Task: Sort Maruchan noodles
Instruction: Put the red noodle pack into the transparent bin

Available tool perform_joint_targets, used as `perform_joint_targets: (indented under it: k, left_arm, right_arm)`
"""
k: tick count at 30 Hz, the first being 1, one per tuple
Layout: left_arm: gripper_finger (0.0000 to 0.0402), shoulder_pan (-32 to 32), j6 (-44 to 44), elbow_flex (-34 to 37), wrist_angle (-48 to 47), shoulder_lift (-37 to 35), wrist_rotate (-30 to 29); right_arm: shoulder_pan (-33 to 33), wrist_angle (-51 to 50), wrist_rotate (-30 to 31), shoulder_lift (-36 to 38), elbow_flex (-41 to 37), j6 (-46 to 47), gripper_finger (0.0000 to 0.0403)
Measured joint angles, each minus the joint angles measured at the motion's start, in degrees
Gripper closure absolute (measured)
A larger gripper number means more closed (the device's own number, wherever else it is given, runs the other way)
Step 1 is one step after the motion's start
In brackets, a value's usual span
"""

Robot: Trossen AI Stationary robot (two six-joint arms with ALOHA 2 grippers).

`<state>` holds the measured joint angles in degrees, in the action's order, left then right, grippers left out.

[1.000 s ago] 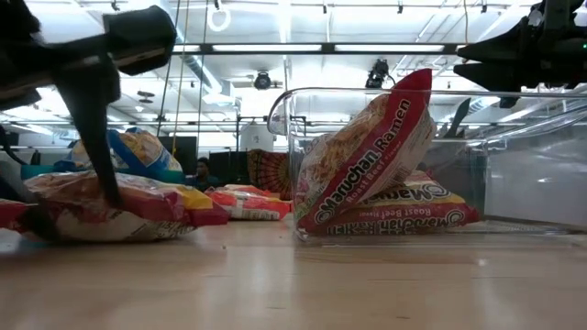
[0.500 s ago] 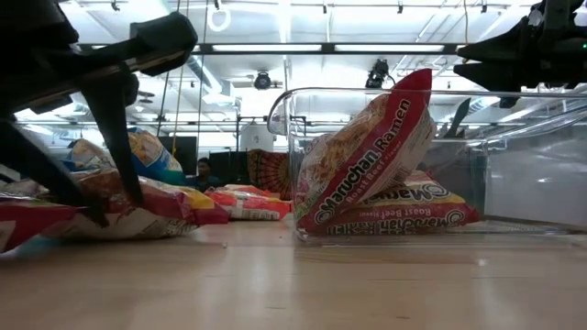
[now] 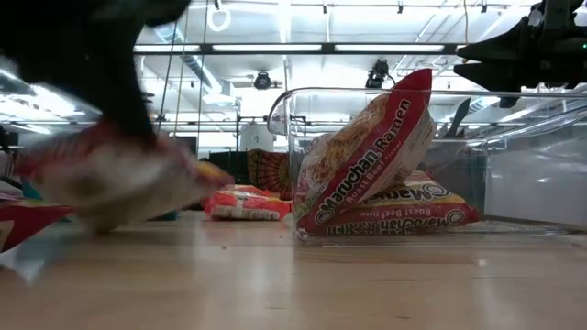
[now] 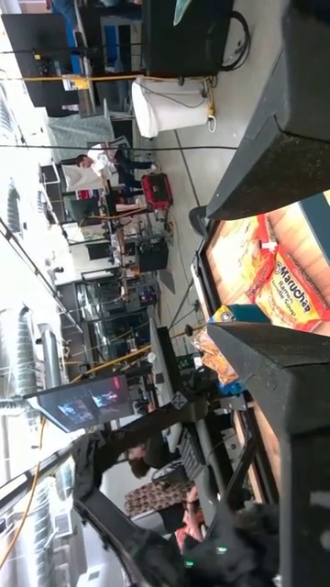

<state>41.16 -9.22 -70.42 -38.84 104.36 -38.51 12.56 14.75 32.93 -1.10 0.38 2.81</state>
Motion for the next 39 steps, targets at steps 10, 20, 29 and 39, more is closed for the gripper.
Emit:
perform_joint_targets:
  k: [10,20,29,39]
  left_arm:
    - [0.0395,-6.7,9.3,-0.3,4.6,-15.9,-3.5]
    - [0.0395,-14.7,1.5,-0.3,25.9,-19.3,2.1]
    - [0.0395,-20.8,2.6,-0.3,36.5,-15.9,10.5]
    - [0.0395,-22.5,3.0,-0.3,39.2,-9.3,11.5]
  right_arm:
    - [0.0,0.2,0.0,0.0,0.0,0.0,0.0204]
    - [0.0,0.2,0.0,0.0,0.0,0.0,0.0204]
    - [0.0,0.2,0.0,0.0,0.0,0.0,0.0204]
    - [0.0,0.1,0.0,0.0,0.0,0.0,0.0204]
